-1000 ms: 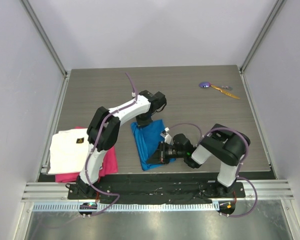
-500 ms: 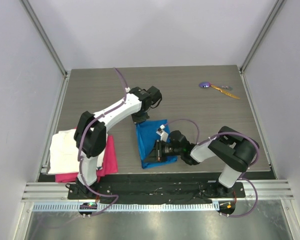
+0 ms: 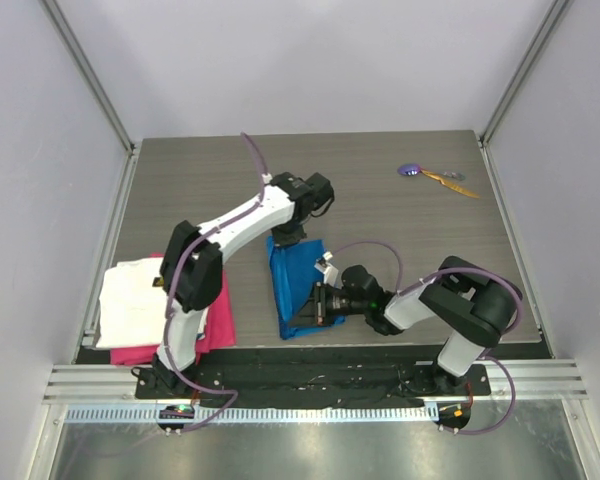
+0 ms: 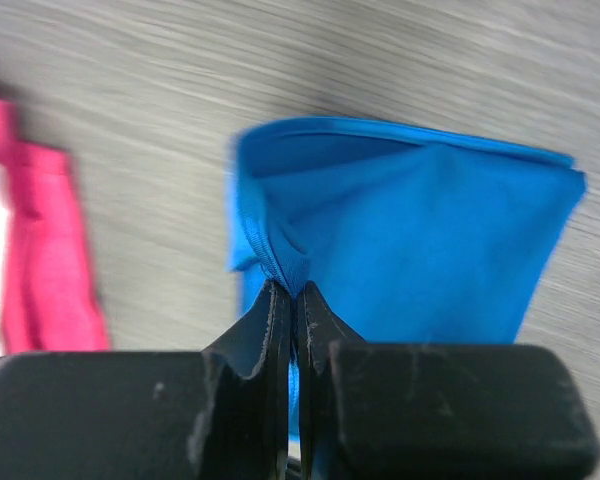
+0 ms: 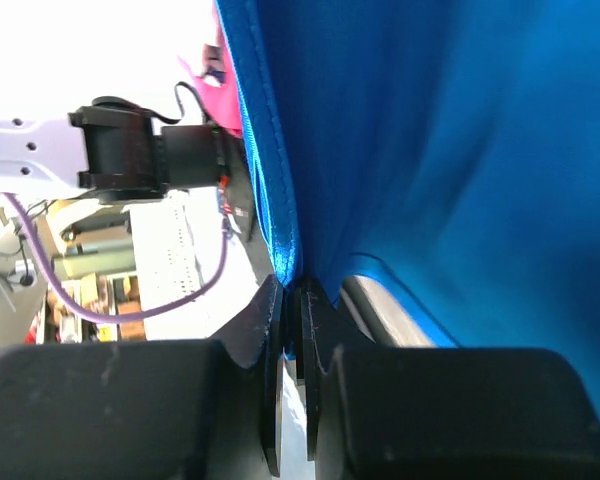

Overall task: Fold the napkin into a case and place the utensils inside
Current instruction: Fold the lower triangle-folded napkin at the center of the board.

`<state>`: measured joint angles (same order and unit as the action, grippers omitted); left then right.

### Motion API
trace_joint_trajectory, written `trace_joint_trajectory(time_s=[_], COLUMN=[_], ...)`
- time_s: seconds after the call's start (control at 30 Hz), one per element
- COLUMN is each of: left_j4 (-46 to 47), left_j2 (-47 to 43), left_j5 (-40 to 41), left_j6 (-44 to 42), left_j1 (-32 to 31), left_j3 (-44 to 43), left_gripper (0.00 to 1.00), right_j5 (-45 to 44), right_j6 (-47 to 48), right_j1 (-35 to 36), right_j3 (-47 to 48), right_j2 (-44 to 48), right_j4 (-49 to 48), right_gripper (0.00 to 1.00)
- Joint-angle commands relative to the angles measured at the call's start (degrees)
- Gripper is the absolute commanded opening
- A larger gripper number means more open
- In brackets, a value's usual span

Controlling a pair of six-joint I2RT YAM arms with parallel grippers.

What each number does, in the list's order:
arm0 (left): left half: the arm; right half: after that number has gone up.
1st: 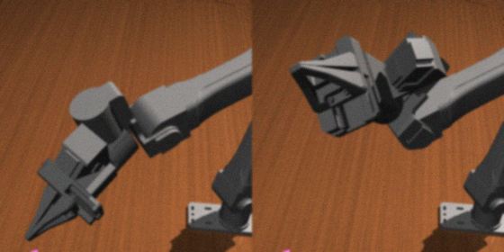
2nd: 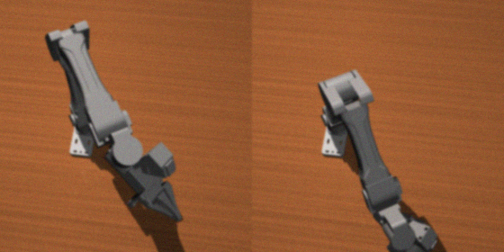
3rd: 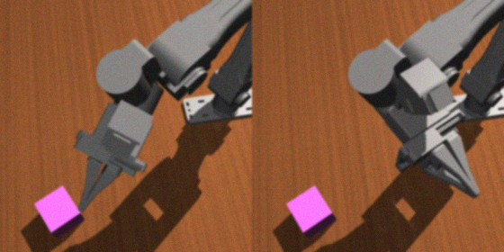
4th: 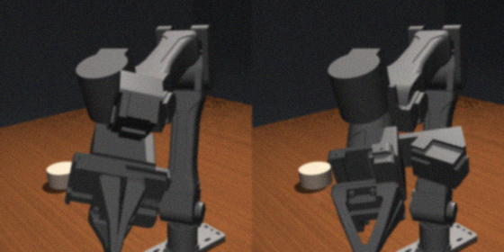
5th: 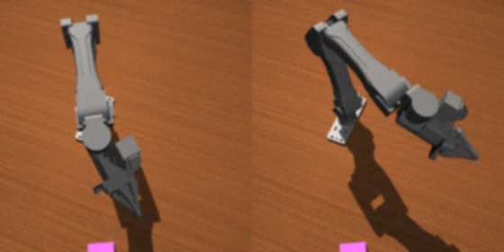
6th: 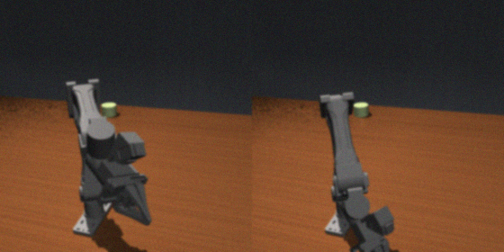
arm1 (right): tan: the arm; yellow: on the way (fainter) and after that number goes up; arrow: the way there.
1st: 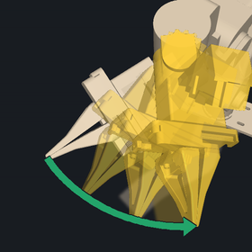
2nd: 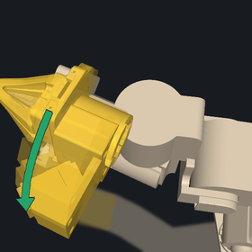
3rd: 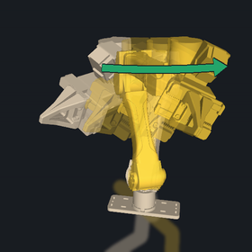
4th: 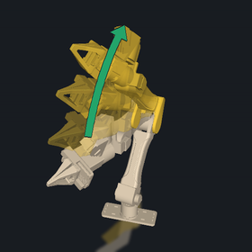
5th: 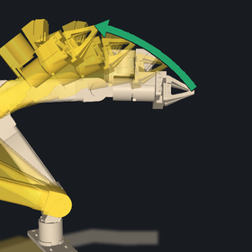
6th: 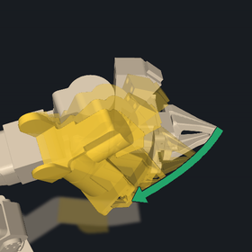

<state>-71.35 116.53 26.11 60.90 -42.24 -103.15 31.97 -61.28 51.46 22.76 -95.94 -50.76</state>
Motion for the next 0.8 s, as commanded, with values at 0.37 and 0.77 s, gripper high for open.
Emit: trace_joint_trajectory(time_s=[0.37, 0.77], left_j4=[6.9, 13.8], left_j2=[12.0, 11.9], left_j5=[4.0, -0.7], left_j6=[2.8, -0.1], left_j1=[-1.3, -1.4], left_j3=[-9.1, -5.9], left_gripper=[0.00, 0.00], right_j5=[8.3, 0.9], right_j6=[-0.1, 14.9], right_j1=[-3.9, -5.4], right_j3=[-10.7, -4.2], right_j2=[-2.8, 14.4], right_j4=[-5.6, 30.2], right_gripper=[0.01, 0.38])
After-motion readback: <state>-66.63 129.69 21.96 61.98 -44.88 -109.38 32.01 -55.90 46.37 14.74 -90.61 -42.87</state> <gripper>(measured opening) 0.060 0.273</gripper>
